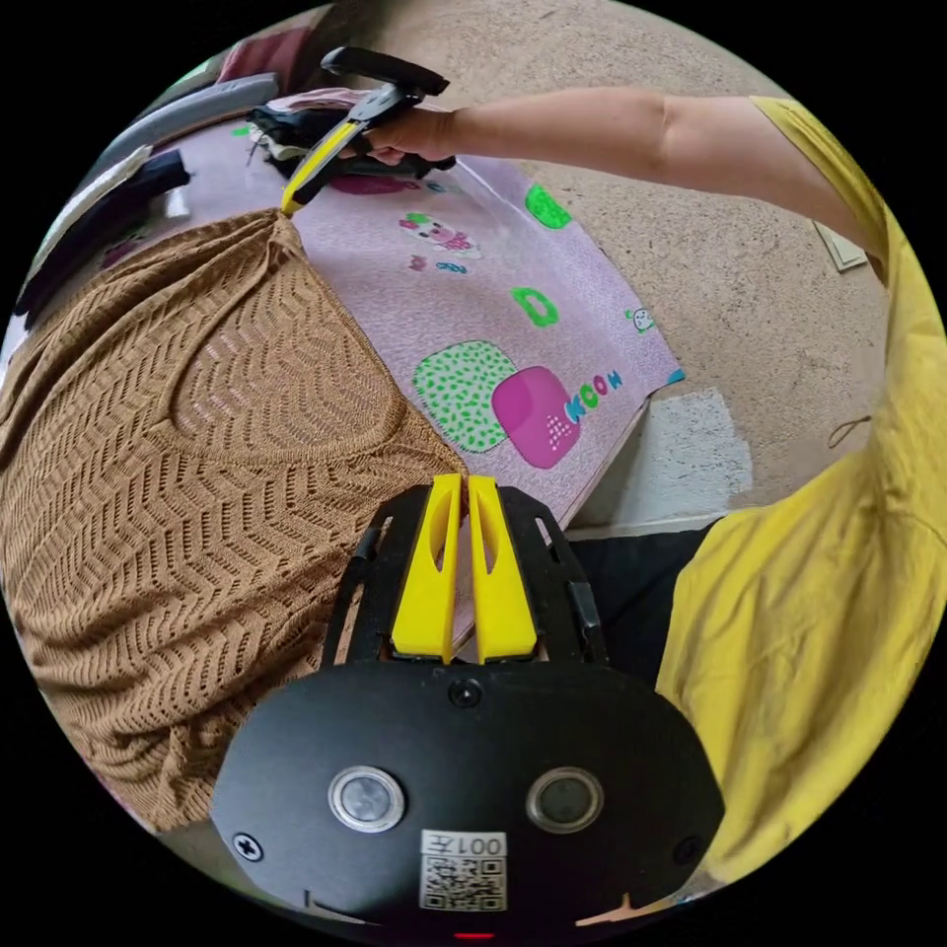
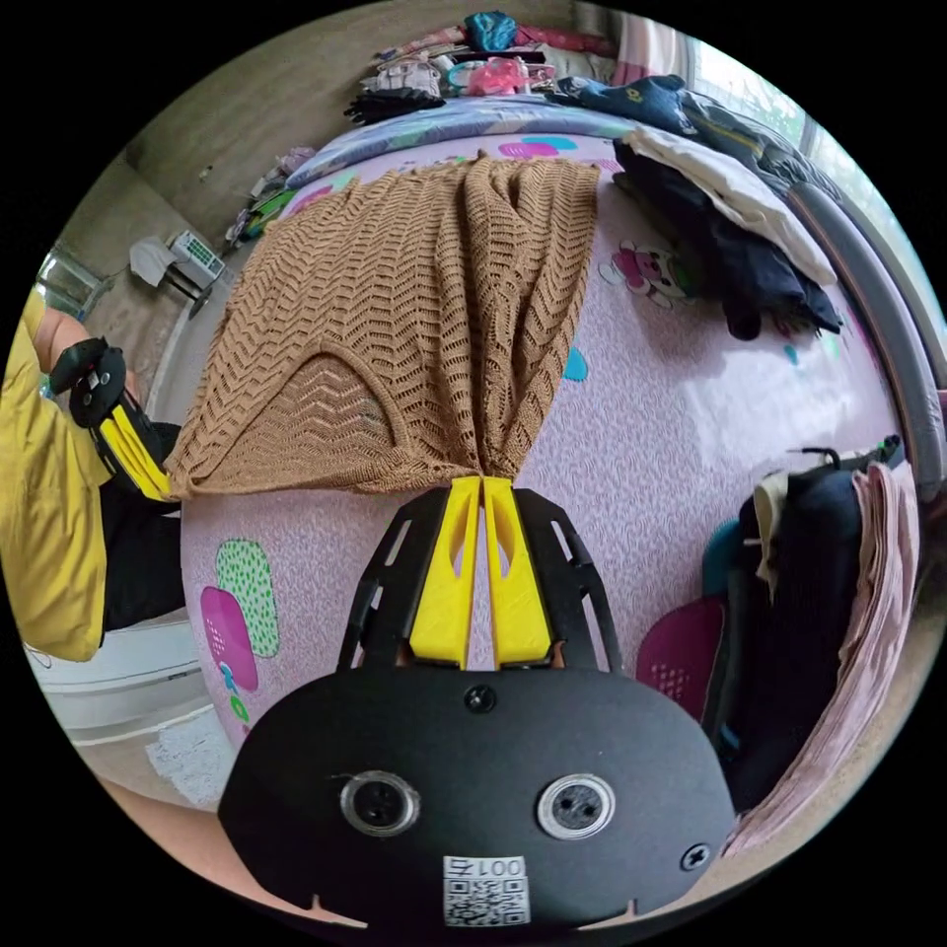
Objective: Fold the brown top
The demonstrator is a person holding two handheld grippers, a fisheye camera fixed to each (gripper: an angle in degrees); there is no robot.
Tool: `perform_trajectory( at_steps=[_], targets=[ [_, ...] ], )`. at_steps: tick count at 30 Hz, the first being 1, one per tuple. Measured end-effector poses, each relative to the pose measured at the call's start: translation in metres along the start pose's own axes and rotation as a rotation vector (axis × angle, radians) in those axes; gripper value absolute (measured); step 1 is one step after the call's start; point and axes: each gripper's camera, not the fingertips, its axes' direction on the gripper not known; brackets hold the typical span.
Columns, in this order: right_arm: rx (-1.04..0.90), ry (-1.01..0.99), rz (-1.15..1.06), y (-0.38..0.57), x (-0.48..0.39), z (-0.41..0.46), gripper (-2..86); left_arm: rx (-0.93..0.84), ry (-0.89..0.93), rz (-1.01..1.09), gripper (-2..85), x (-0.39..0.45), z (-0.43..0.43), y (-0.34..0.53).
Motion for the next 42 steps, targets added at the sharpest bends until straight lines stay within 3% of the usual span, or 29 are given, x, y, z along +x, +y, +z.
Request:
perform_trajectory(
  at_steps=[10, 12, 17, 20, 30, 39, 42],
  targets=[
    [-0.015, -0.047, 0.208, 0.122, 0.052, -0.008, 2.0, -0.125, -0.027, 0.147, 4.9, -0.015, 0.042, -0.071],
    [0.048, -0.076, 0.271, 0.145, 0.06, -0.018, 1.7, -0.123, -0.033, 0.151, 5.6, -0.018, 0.045, -0.073],
    [0.433, -0.162, 0.428, 0.19, 0.044, -0.068, 0.7, -0.076, -0.033, 0.127, 5.2, -0.033, 0.038, -0.074],
    [0.557, -0.238, 0.414, 0.196, 0.015, -0.074, 0.5, -0.058, -0.024, 0.113, 4.7, -0.046, 0.034, -0.073],
    [0.372, -0.307, 0.421, 0.195, -0.032, -0.024, 0.5, -0.06, 0.017, 0.206, 11.4, -0.072, 0.051, -0.071],
    [0.364, -0.139, 0.555, 0.191, -0.046, -0.037, 0.5, 0.188, 0.302, 0.159, 9.4, -0.128, 0.001, 0.003],
    [0.363, -0.146, 0.632, 0.182, -0.064, -0.03, 0.4, 0.221, 0.305, 0.146, 8.6, -0.151, -0.025, 0.048]
  ],
)
